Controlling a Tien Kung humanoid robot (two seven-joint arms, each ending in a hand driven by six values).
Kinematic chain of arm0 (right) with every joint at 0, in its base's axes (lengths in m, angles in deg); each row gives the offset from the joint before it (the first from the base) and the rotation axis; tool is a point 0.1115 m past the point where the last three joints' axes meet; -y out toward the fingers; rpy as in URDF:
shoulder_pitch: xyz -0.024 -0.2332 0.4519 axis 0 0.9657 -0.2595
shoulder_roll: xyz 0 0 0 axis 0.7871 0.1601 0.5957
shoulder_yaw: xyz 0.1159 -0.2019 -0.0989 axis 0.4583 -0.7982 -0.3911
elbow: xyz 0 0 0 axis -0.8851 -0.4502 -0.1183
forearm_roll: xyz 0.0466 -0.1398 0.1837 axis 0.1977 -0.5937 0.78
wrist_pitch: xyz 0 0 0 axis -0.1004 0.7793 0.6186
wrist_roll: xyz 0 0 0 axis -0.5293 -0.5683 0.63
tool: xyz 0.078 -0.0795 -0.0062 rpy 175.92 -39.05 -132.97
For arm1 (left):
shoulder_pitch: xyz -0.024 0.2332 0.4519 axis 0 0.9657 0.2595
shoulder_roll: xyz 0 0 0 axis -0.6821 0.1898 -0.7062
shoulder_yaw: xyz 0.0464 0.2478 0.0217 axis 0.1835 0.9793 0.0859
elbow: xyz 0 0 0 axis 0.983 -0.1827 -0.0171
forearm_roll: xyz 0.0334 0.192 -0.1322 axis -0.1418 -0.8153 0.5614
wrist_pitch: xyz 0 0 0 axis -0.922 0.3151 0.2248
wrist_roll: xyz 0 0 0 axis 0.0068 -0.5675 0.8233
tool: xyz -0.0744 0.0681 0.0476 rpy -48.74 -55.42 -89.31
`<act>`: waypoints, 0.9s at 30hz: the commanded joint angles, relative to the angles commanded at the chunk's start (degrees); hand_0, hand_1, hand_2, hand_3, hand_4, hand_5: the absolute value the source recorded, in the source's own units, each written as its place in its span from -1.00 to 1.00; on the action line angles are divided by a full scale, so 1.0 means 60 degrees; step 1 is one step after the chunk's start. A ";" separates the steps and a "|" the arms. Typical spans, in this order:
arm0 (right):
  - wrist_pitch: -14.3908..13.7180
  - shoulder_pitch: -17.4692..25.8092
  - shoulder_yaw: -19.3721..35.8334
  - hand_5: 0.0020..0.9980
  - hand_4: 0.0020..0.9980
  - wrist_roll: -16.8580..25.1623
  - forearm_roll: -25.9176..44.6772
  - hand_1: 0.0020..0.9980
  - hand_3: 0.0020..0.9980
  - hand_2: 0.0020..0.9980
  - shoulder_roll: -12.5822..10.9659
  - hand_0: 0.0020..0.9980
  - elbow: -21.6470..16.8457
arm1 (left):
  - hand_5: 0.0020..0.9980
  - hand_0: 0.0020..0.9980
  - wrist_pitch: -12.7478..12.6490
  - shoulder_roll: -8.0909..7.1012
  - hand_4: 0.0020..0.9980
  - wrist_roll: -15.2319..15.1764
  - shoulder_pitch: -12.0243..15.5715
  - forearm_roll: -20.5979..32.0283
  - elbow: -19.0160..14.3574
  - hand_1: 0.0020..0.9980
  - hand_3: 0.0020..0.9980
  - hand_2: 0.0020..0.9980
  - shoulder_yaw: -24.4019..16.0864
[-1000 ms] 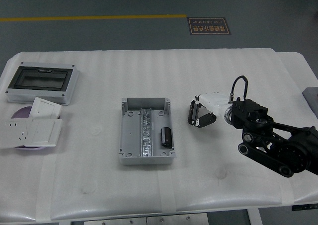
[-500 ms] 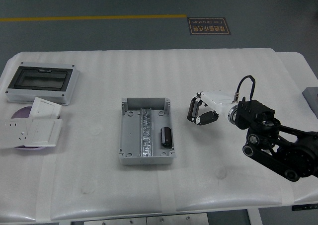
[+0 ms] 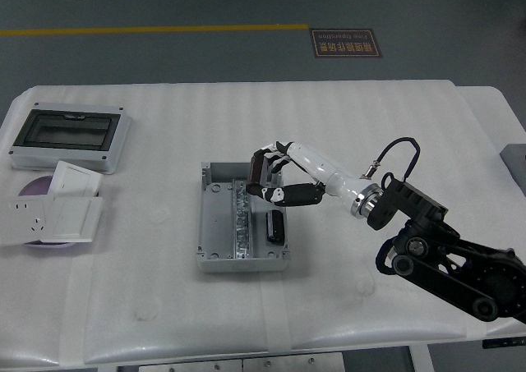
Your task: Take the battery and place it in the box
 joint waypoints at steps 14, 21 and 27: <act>0.0006 -0.0091 -0.0506 -0.65 0.24 0.0179 0.0108 0.91 0.99 0.90 -0.0078 1.00 0.0227 | -1.00 0.27 -0.0030 -0.0002 -0.38 -0.0019 -0.0014 0.0033 0.0002 0.12 0.11 0.06 0.0039; 0.0096 -0.0071 -0.0520 -0.72 0.31 0.0131 0.0155 1.00 1.00 0.93 -0.0061 1.00 0.0247 | -1.00 0.26 -0.0025 -0.0001 -0.38 -0.0020 -0.0002 -0.0014 0.0004 0.12 0.11 0.06 0.0010; 0.0096 -0.0004 -0.0360 -0.74 0.33 0.0182 0.0254 0.99 1.00 0.93 -0.0065 1.00 0.0253 | -1.00 0.26 -0.0024 0.0003 -0.39 -0.0023 -0.0006 -0.0017 0.0003 0.12 0.11 0.05 0.0012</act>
